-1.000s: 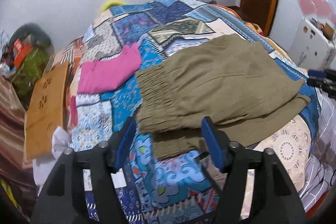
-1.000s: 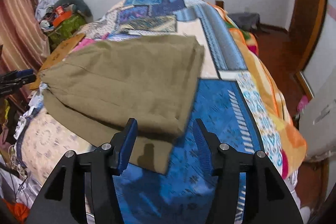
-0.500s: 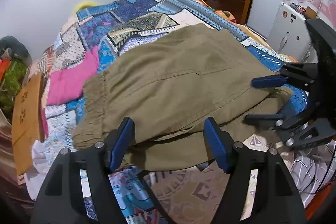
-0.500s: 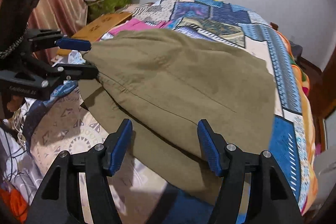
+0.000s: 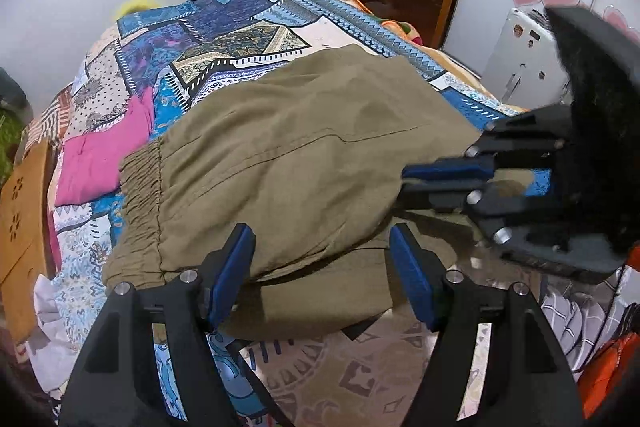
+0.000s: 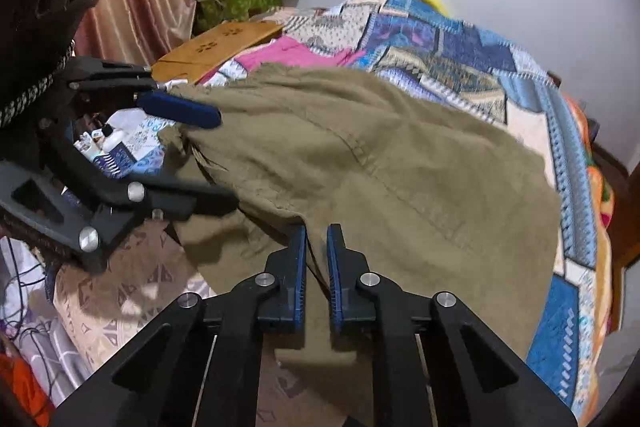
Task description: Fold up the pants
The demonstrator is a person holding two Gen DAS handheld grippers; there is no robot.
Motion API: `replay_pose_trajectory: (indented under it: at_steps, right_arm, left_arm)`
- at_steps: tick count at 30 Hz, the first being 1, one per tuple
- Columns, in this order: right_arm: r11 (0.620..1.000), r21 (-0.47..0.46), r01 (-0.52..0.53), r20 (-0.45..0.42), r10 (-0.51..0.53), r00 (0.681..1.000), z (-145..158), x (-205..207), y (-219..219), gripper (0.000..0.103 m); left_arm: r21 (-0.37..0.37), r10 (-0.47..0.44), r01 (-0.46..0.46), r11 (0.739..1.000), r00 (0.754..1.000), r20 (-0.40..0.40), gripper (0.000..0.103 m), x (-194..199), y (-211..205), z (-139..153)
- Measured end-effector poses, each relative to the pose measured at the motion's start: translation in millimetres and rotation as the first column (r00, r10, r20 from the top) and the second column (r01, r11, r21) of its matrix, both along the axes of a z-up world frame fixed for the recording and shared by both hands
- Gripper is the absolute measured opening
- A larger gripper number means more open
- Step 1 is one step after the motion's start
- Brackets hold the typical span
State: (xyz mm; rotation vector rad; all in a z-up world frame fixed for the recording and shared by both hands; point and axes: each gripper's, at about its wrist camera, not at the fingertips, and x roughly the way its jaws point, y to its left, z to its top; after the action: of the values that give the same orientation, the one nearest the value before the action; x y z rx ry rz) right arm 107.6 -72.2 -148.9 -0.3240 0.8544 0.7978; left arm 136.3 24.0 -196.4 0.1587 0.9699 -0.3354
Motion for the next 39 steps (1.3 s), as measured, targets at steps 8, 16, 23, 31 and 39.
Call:
replay_pose_trajectory:
  at_steps: [8, 16, 23, 31, 39]
  right_arm:
    - [0.994, 0.107, 0.039, -0.010, -0.039, 0.999, 27, 3, -12, 0.008]
    - [0.998, 0.054, 0.010, 0.034, -0.011, 0.999, 25, -16, -5, 0.009]
    - [0.996, -0.006, 0.084, 0.095, -0.083, 0.992, 12, -15, -4, 0.052]
    - [0.987, -0.003, 0.160, 0.080, -0.159, 0.984, 8, -1, -25, 0.011]
    - [0.995, -0.032, 0.090, 0.081, -0.088, 0.993, 16, -22, -32, 0.009]
  left_arm:
    - [0.096, 0.012, -0.017, 0.995, 0.998, 0.055, 0.040, 8, -5, -1]
    - [0.035, 0.065, -0.067, 0.997, 0.995, 0.071, 0.024, 18, 5, 18]
    - [0.032, 0.053, -0.056, 0.998, 0.994, 0.095, 0.023, 13, -2, 30]
    - [0.026, 0.035, -0.037, 0.999, 0.996, 0.080, 0.021, 2, -3, 28]
    - [0.010, 0.013, -0.013, 1.000, 0.999, 0.033, 0.021, -17, -7, 15]
